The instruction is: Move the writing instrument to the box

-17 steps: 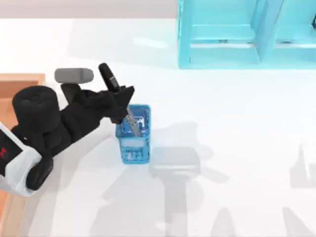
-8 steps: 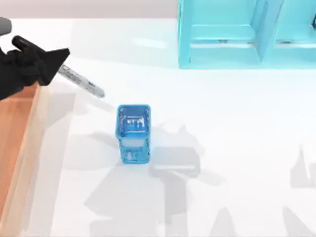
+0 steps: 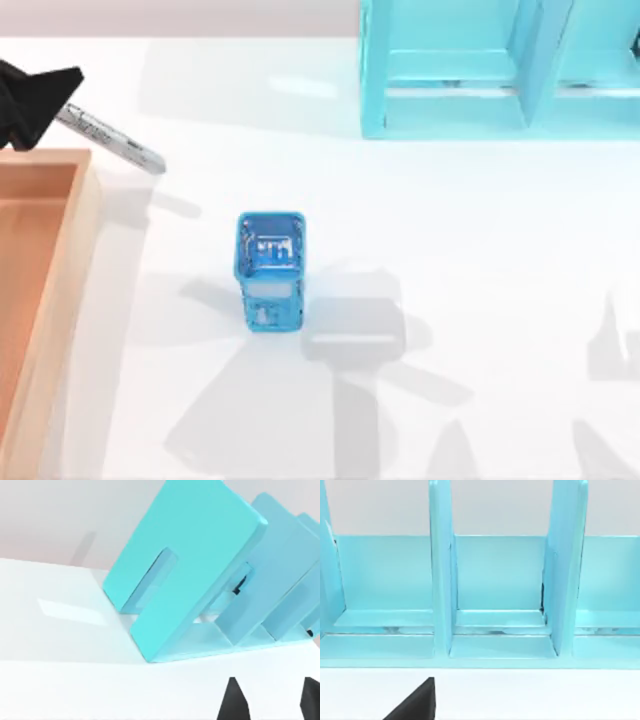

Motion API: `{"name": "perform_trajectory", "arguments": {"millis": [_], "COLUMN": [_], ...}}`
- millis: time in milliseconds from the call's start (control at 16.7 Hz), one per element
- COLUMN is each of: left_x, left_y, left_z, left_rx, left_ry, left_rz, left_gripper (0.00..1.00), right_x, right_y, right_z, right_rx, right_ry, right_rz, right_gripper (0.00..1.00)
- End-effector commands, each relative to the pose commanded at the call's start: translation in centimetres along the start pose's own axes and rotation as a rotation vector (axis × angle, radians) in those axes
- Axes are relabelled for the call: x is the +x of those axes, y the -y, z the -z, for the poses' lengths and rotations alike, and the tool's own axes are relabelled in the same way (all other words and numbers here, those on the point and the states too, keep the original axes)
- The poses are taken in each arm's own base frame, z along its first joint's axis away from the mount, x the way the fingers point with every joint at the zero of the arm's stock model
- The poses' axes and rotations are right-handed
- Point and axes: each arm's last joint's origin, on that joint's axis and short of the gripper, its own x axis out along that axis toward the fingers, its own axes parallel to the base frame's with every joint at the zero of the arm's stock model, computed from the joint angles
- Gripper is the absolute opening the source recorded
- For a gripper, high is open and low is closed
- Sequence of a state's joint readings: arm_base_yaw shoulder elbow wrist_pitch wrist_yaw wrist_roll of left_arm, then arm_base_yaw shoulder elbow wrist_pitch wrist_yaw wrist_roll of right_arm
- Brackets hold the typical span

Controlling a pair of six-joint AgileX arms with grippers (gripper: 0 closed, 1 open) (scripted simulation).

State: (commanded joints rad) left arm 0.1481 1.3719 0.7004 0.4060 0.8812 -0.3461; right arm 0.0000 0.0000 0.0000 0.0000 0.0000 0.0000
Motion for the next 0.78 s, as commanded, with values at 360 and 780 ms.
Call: {"name": "perform_trajectory", "arguments": {"millis": [360,780], "left_x": [-0.1,-2.0], "left_y": [-0.1,-2.0], "left_z": [-1.1,-4.2], "left_rx": [0.069,0.287], "left_ry": [-0.009,-0.156], "left_rz": [-0.025,-0.178], "left_gripper": [0.0,0.0], "right_x": [0.0,0.0], "right_y": [0.0,0.0], "right_z": [0.0,0.0], "right_rx": [0.0,0.0], "right_ry": [0.0,0.0], "right_rz": [0.0,0.0], "right_gripper": [1.0,1.0]}}
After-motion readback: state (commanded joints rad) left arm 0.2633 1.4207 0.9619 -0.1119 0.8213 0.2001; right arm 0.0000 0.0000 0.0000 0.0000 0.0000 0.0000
